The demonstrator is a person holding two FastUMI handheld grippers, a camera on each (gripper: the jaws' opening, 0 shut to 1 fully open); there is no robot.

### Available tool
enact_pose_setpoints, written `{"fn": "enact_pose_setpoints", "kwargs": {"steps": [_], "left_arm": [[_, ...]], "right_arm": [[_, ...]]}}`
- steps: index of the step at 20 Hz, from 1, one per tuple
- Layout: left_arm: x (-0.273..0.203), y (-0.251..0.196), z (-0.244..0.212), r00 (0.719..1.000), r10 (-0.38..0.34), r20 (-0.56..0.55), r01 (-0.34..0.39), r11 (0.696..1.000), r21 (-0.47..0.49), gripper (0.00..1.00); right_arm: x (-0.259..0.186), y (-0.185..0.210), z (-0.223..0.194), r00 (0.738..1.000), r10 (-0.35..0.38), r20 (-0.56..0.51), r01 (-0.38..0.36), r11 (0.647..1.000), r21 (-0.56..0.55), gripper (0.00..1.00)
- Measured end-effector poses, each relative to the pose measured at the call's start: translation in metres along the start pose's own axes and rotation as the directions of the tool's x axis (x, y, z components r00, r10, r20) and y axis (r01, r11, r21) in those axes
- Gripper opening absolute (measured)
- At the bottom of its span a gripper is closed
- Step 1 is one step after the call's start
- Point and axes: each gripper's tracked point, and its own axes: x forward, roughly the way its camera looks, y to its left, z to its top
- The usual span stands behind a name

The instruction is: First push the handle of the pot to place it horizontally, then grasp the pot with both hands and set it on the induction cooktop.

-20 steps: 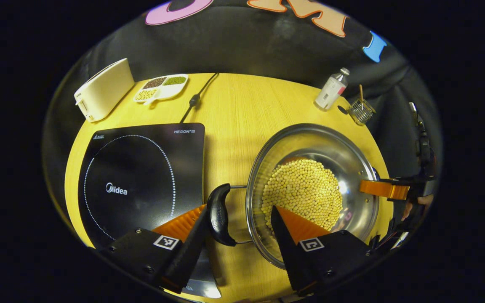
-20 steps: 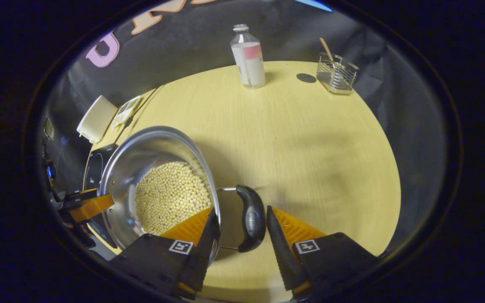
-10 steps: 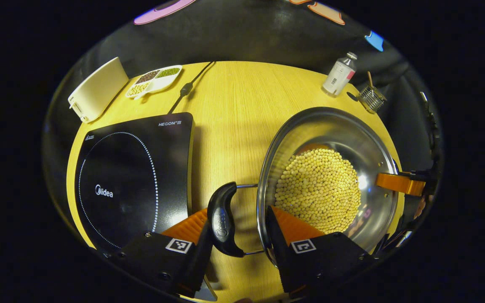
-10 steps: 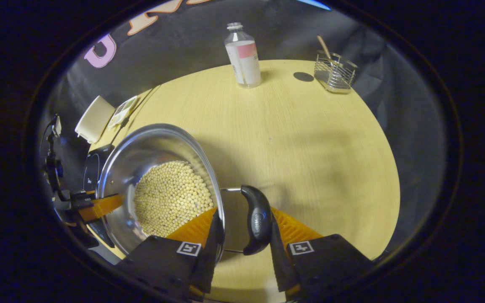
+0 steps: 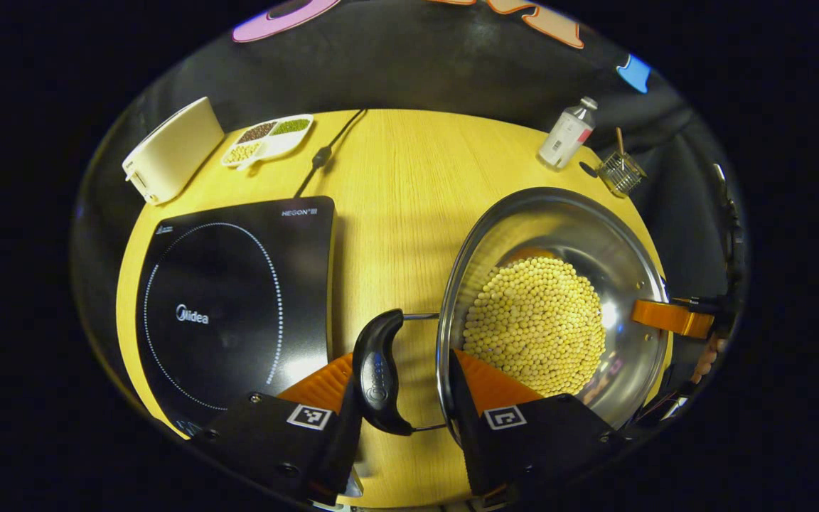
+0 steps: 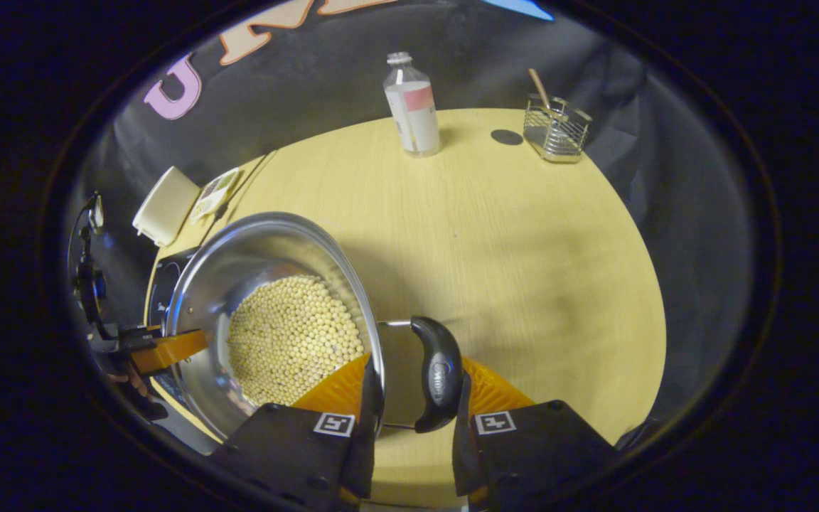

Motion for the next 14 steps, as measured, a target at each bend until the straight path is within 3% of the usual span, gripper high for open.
{"fn": "enact_pose_setpoints", "kwargs": {"steps": [3,4,14], "left_arm": [[-0.029,-0.001,0.003,0.999,0.006,0.047,-0.006,1.000,0.001,0.62],[-0.039,-0.002,0.002,0.998,0.008,0.062,-0.008,1.000,0.001,0.64],[-0.104,0.011,-0.033,0.990,0.052,0.131,-0.046,0.998,-0.046,0.60]], "right_arm": [[-0.021,0.004,-0.003,1.000,0.018,0.021,-0.018,1.000,-0.001,0.46],[-0.029,0.006,-0.004,0.999,0.024,0.025,-0.024,1.000,0.001,0.41],[-0.076,0.032,-0.033,0.996,0.080,0.046,-0.078,0.995,-0.056,0.41]]}}
